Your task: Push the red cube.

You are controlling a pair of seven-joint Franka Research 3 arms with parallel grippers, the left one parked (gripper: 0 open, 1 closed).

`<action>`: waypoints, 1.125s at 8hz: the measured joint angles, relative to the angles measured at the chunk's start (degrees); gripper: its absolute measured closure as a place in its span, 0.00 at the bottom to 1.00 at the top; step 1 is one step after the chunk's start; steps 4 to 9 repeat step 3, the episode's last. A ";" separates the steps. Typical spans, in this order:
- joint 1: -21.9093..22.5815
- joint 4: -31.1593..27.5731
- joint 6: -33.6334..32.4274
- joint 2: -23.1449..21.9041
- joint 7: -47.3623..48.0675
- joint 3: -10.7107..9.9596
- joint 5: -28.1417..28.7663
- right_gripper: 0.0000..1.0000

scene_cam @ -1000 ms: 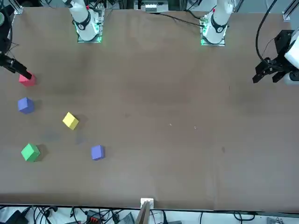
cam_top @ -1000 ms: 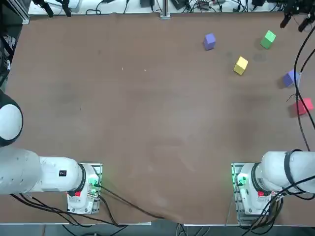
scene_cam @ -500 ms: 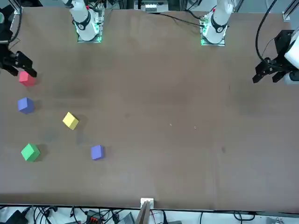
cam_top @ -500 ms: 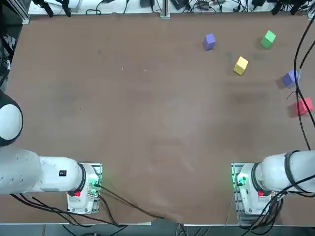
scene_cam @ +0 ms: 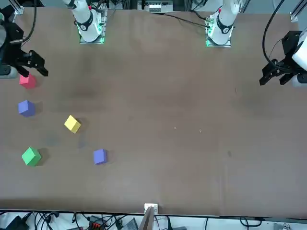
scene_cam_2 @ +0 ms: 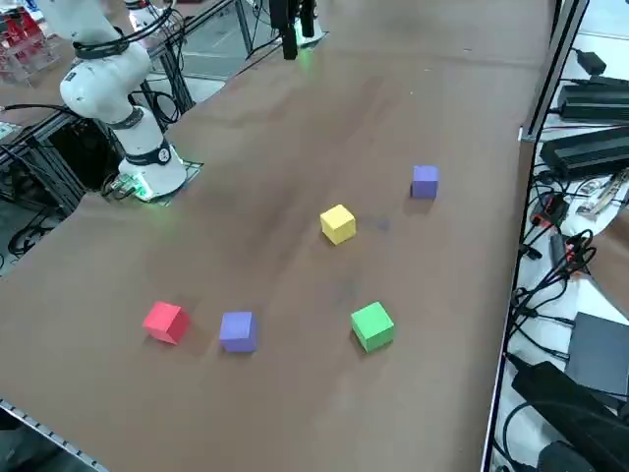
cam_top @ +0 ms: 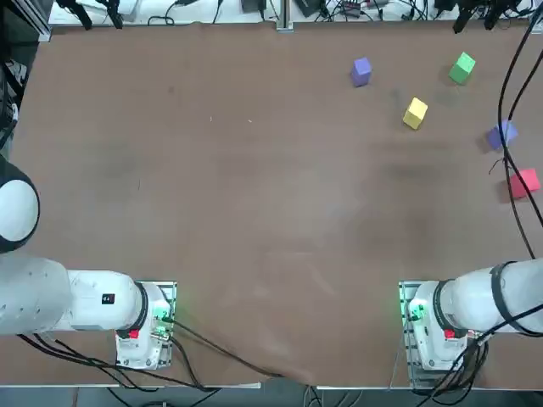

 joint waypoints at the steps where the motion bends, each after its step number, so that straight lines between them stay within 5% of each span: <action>1: -0.21 0.13 -0.65 -0.28 -0.95 -0.43 0.01 0.00; 9: -0.98 0.24 -0.86 -0.77 -2.42 -1.68 0.05 0.00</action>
